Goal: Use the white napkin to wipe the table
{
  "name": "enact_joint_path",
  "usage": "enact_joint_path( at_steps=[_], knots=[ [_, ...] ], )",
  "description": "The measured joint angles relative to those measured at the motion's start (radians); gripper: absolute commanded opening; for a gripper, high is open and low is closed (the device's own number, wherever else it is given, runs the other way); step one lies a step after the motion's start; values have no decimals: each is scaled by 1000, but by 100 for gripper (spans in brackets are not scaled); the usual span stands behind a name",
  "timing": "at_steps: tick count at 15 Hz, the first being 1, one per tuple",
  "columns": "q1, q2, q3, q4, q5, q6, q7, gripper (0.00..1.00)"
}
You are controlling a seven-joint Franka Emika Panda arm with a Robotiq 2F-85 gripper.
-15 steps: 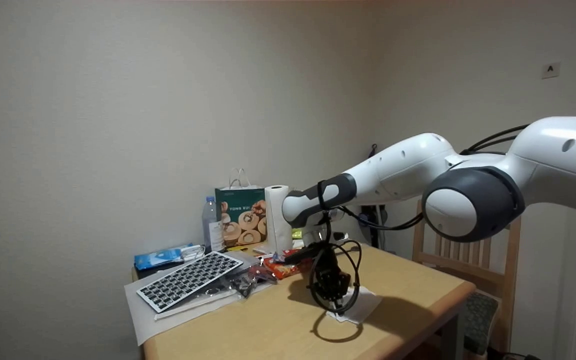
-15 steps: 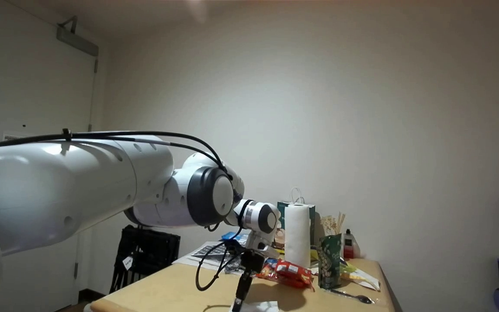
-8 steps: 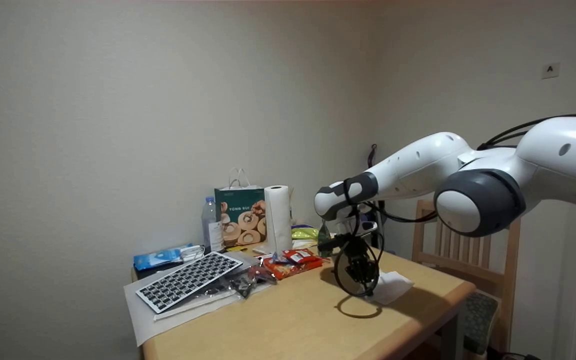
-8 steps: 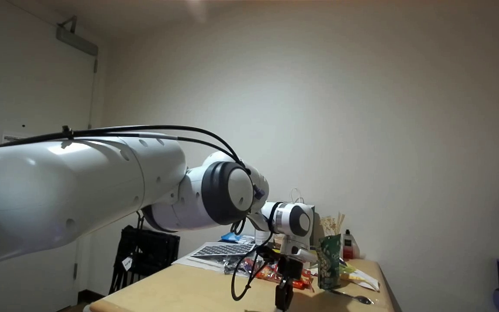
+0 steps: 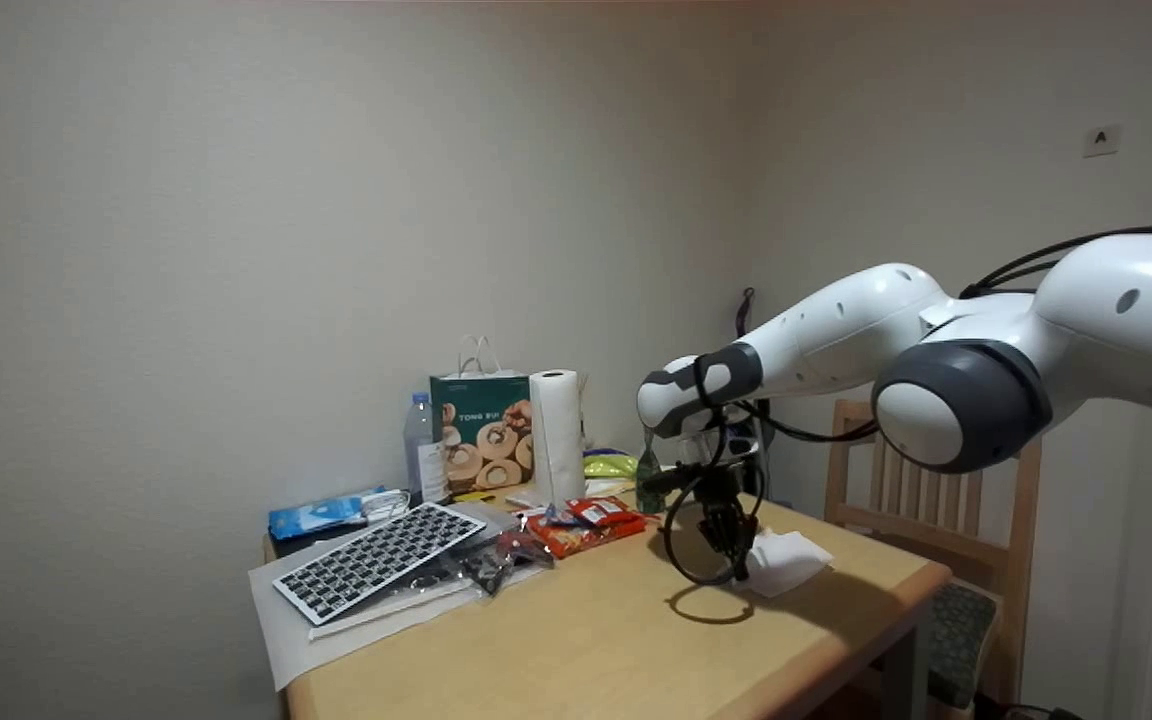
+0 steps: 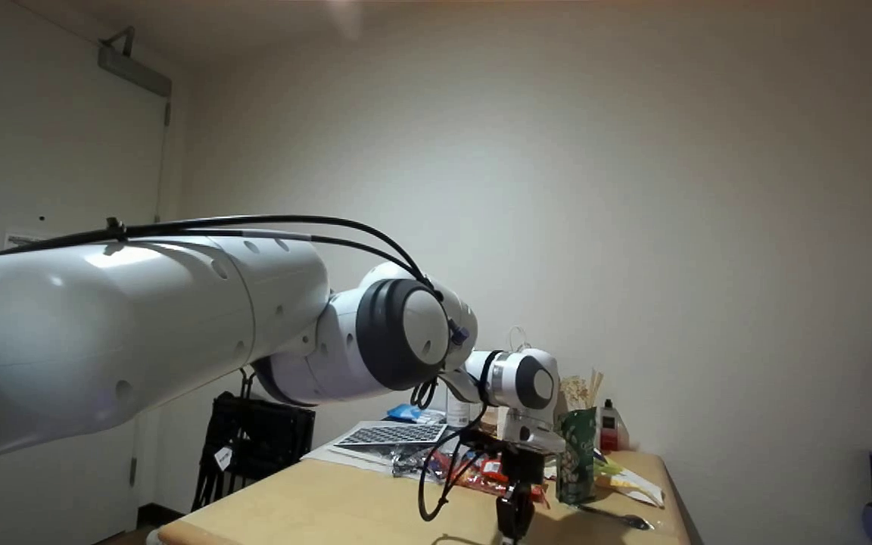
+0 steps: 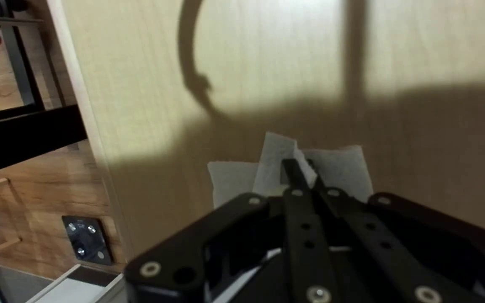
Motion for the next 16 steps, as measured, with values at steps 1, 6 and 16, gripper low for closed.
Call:
enact_joint_path(
  at_steps=[1, 6, 16],
  knots=[
    [-16, 1, -13, 0, 0, 22, 24, 0],
    [-135, 4, -46, 1, 20, 62, 120, 2],
    [-161, 5, -72, 1, 26, 62, 216, 0]
  ],
)
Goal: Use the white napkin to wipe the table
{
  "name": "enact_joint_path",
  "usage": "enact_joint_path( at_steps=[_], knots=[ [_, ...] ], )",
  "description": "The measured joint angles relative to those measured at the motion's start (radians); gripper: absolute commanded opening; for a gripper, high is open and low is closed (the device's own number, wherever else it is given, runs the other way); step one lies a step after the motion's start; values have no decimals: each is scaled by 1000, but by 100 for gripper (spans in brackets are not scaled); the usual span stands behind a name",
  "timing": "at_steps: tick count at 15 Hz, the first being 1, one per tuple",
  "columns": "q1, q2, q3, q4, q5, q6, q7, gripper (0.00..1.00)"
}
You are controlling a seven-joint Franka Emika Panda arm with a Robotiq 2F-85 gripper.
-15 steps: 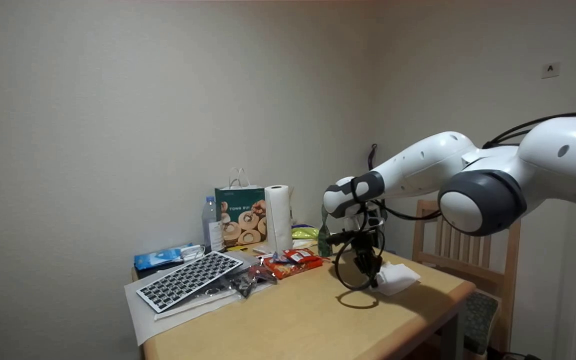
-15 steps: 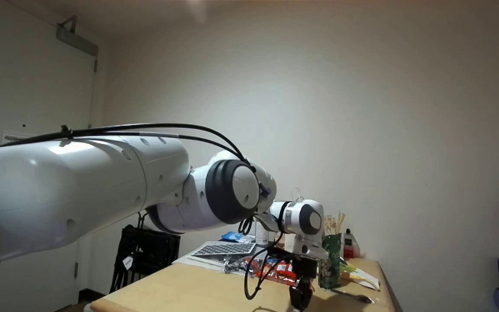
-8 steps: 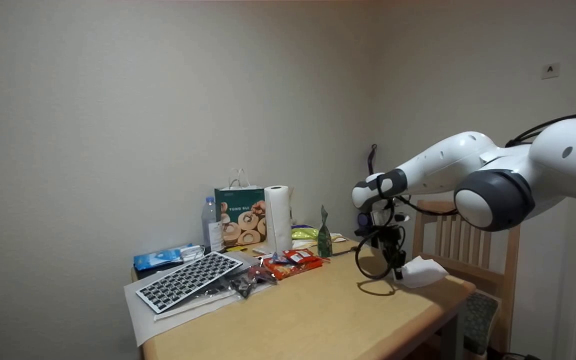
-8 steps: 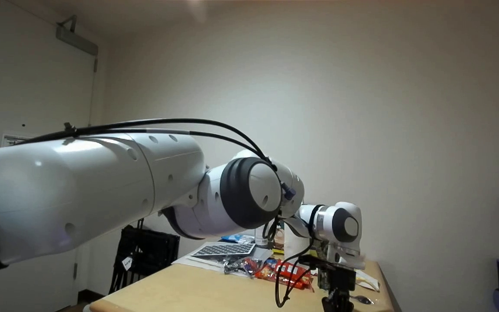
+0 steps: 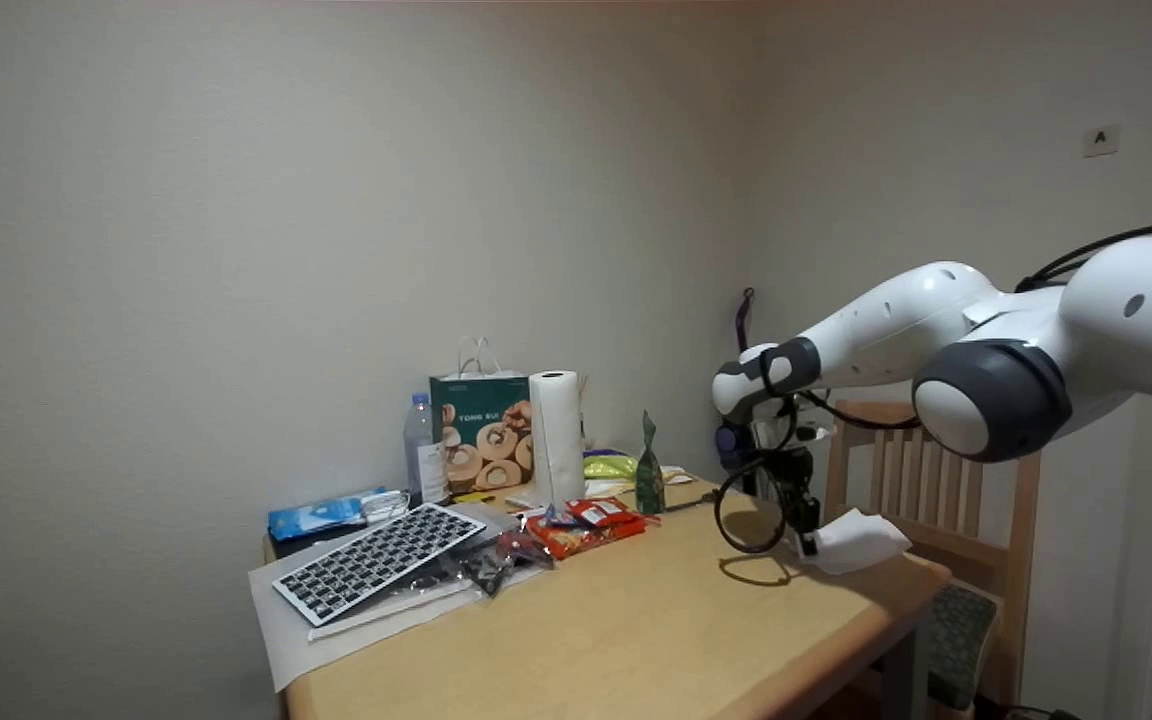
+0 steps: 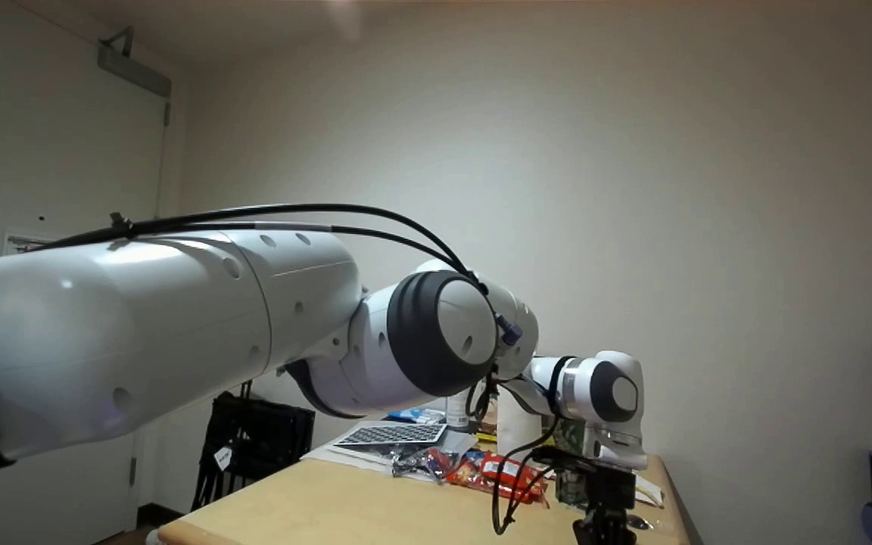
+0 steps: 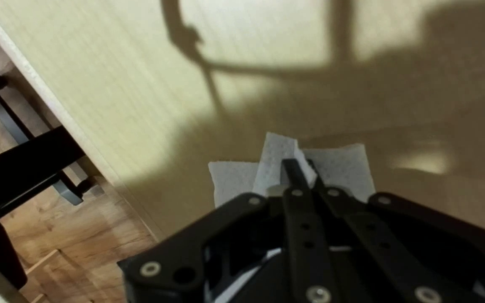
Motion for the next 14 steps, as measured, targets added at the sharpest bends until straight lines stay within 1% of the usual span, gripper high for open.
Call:
enact_joint_path(
  at_steps=[2, 5, 10, 11, 14],
  knots=[
    [-37, 4, -11, 0, 1, -6, 43, 2],
    [-83, 8, -11, 1, 9, -21, 56, 2],
    [-80, 8, -10, 1, 10, -26, 61, 0],
    [-79, 8, -6, 1, 10, -53, 54, 0],
    [-76, 7, 20, 3, 10, -205, 11, 0]
  ],
)
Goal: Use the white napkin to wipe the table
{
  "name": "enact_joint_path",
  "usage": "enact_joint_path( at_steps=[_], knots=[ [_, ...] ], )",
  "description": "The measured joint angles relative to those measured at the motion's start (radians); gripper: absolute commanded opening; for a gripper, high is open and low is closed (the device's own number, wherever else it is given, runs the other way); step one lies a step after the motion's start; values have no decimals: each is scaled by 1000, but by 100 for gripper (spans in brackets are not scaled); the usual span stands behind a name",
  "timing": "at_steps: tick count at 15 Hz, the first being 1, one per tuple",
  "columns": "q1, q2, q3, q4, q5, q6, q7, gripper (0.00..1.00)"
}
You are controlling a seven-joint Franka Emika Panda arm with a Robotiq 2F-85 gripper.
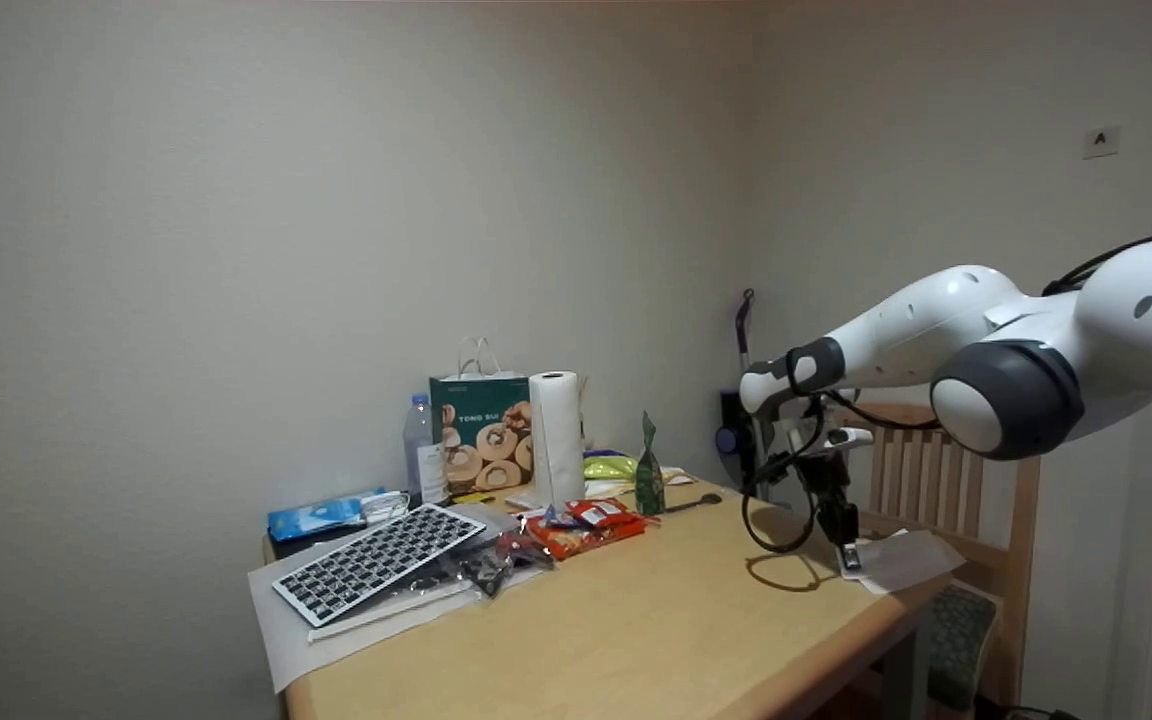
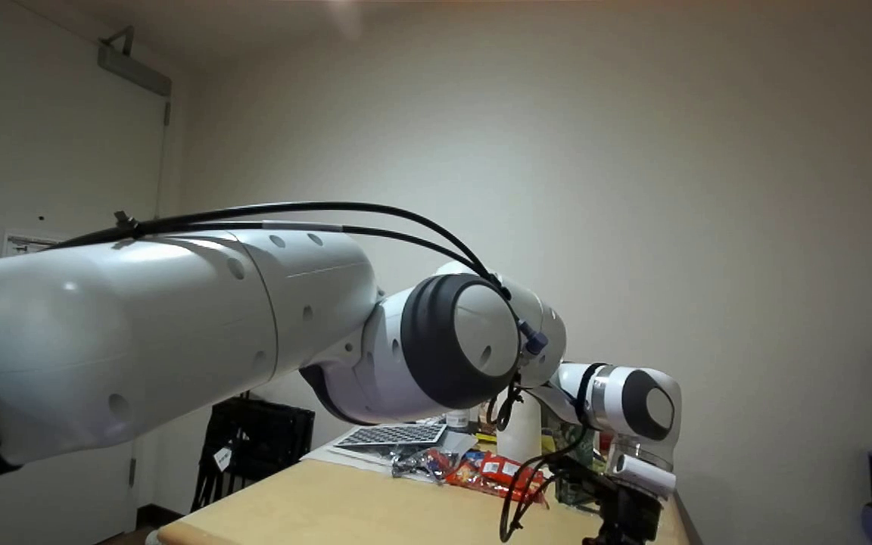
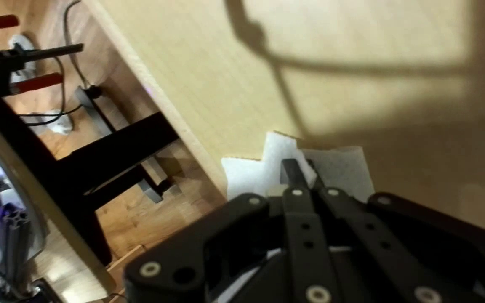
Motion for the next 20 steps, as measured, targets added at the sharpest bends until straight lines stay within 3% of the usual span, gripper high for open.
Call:
enact_joint_path(
  at_steps=[3, 12, 20],
  knots=[
    [17, 0, 14, 10, -3, -137, -19, 2],
    [58, 11, 16, 17, -9, -142, -18, 0],
    [279, 96, 12, 95, -174, -230, -20, 2]
  ],
)
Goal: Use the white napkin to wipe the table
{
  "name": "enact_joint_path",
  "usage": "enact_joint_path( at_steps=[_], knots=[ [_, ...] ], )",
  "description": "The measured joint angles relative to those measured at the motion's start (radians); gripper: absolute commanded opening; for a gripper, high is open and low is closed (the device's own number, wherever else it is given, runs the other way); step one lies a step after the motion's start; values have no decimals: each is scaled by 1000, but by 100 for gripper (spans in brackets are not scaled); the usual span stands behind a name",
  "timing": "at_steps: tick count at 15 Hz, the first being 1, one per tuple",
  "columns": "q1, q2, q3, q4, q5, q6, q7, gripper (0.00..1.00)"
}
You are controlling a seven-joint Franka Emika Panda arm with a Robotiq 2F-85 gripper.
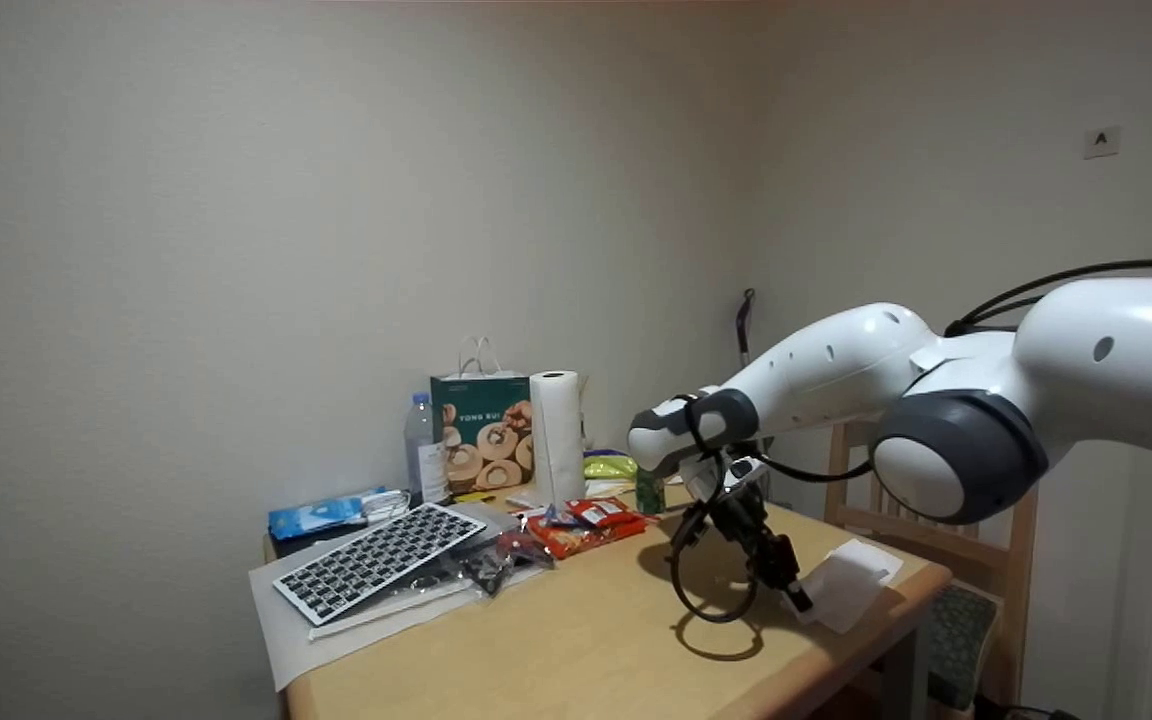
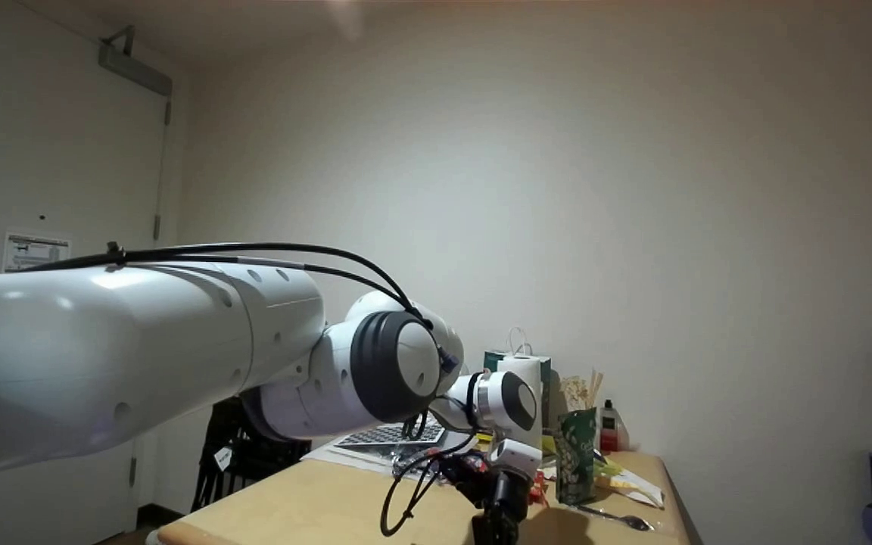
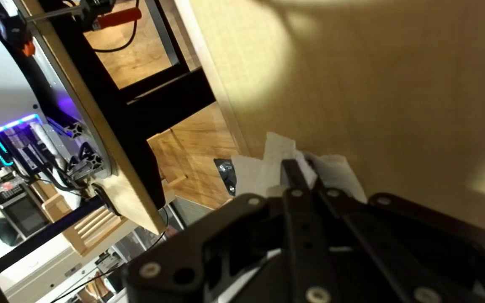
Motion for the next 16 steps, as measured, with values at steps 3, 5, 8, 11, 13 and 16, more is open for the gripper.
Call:
enact_joint_path(
  at_steps=[3, 5, 8, 11, 13, 16],
  knots=[
    [-4, 3, -1, 4, -2, -3, -6, 0],
    [-3, 3, -1, 5, -2, -3, -6, 0],
    [44, 5, 4, 5, -29, -3, -54, 0],
    [150, 7, 10, 5, -70, -3, -86, 0],
    [217, 12, 10, 5, -112, -1, -125, 2],
    [250, 17, 8, 5, -140, -1, -155, 2]
  ],
)
